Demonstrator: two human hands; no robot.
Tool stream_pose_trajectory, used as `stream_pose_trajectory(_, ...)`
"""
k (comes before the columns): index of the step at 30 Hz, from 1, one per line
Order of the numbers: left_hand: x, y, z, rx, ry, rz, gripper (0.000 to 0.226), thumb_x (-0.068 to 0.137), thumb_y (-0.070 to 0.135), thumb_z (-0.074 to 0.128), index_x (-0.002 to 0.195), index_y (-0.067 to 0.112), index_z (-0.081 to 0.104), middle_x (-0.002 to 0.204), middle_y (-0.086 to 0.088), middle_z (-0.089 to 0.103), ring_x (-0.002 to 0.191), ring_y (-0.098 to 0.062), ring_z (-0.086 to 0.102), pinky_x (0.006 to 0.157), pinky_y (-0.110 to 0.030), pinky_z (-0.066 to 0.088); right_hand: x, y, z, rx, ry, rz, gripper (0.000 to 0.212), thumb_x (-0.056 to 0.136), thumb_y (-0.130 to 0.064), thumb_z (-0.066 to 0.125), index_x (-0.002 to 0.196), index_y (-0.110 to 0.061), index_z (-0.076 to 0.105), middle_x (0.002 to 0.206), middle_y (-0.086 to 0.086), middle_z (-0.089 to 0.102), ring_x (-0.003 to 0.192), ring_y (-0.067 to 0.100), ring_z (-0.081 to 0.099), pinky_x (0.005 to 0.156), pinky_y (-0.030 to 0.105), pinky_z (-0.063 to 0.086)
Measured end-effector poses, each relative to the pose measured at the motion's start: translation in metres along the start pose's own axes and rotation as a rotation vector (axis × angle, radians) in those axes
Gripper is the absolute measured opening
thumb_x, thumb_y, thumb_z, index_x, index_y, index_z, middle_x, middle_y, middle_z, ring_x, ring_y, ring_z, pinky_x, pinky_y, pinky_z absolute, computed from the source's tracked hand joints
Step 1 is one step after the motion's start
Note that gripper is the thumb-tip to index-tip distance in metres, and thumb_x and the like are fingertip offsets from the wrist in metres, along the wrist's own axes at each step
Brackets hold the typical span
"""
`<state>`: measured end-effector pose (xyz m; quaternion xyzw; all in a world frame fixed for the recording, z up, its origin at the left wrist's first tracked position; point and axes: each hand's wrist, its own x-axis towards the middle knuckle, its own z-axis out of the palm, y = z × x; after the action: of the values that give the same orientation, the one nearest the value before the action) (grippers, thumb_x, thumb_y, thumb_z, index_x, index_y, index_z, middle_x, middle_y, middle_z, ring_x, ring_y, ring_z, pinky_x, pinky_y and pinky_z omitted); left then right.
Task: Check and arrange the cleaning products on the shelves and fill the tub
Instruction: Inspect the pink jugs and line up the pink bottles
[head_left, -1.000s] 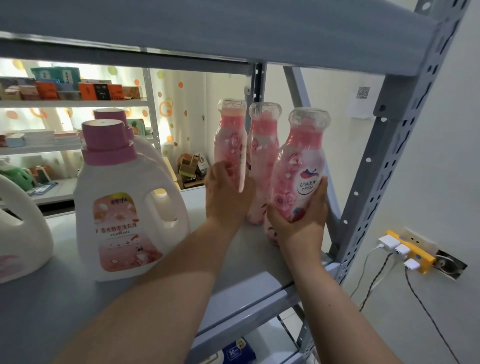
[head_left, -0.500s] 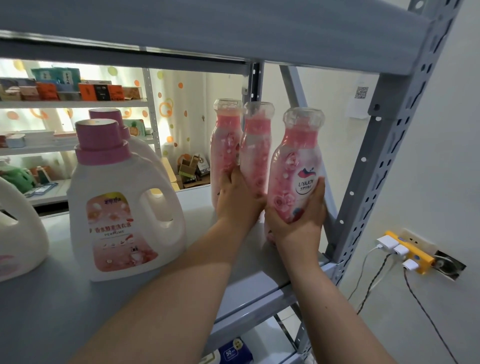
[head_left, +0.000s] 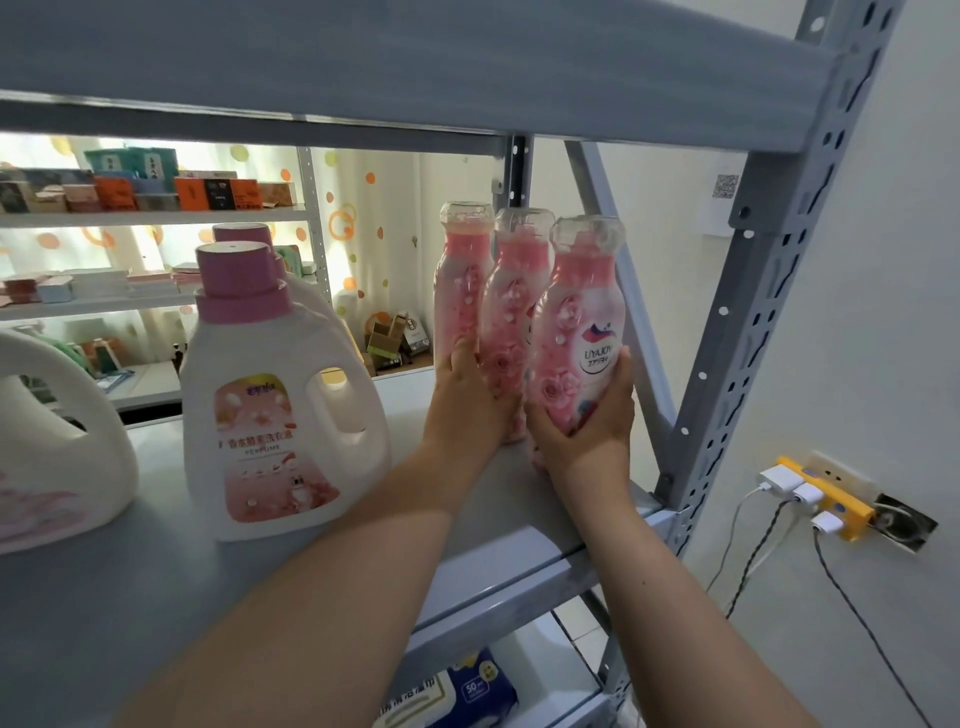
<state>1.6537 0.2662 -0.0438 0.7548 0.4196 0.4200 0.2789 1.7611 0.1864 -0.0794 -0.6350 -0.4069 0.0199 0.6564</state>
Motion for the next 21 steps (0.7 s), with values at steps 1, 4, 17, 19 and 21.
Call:
stream_pose_trajectory(1, -0.005, 0.002, -0.004, 0.034, -0.033, 0.012, 0.070, 0.095, 0.020, 0.065, 0.154, 0.007, 0.029, 0.152, -0.015, 0.035, 0.135, -0.031, 0.046, 0.103, -0.031, 0.042, -0.001, -0.002, -0.001, -0.008, -0.009, 0.007, 0.109, 0.075, -0.049, 0.084, 0.159, -0.031, 0.017, 0.149, 0.000, 0.043, 0.138, 0.018, 0.046, 0.107, 0.047, 0.051)
stream_pose_trajectory(4, -0.029, 0.007, -0.018, 0.210, -0.178, 0.062, 0.061, 0.100, 0.025, 0.052, 0.154, 0.012, 0.027, 0.156, -0.014, 0.032, 0.139, -0.031, 0.041, 0.108, -0.038, 0.042, -0.008, -0.001, -0.006, -0.009, -0.059, 0.074, 0.108, 0.073, -0.058, 0.082, 0.157, -0.031, 0.019, 0.144, -0.001, 0.050, 0.131, 0.019, 0.054, 0.101, 0.045, 0.056)
stream_pose_trajectory(17, -0.198, -0.050, -0.146, 0.869, -0.562, 0.327, 0.062, 0.103, 0.046, 0.028, 0.154, 0.014, 0.038, 0.158, -0.008, 0.041, 0.144, -0.029, 0.040, 0.119, -0.046, 0.032, -0.169, -0.050, -0.012, -0.716, -0.513, -0.173, 0.065, 0.089, -0.048, 0.027, 0.138, -0.020, 0.057, 0.141, -0.003, 0.053, 0.139, 0.020, 0.041, 0.121, 0.056, 0.018)
stream_pose_trajectory(19, -0.220, -0.062, -0.174, 0.888, -0.457, 0.404, 0.062, 0.094, 0.047, 0.035, 0.137, 0.011, 0.061, 0.137, -0.011, 0.063, 0.124, -0.031, 0.063, 0.101, -0.047, 0.051, -0.202, -0.063, -0.006, -0.664, -0.525, -0.250, 0.056, 0.090, -0.044, 0.035, 0.133, -0.019, 0.062, 0.140, 0.001, 0.056, 0.139, 0.026, 0.045, 0.118, 0.061, 0.027)
stream_pose_trajectory(21, -0.244, -0.075, -0.200, 0.895, -0.424, 0.407, 0.063, 0.089, 0.048, 0.039, 0.132, 0.011, 0.066, 0.132, -0.011, 0.068, 0.118, -0.031, 0.067, 0.096, -0.049, 0.055, -0.235, -0.073, 0.002, -0.631, -0.546, -0.321, 0.057, 0.089, -0.041, 0.042, 0.136, -0.017, 0.063, 0.144, 0.007, 0.057, 0.143, 0.031, 0.043, 0.117, 0.061, 0.034)
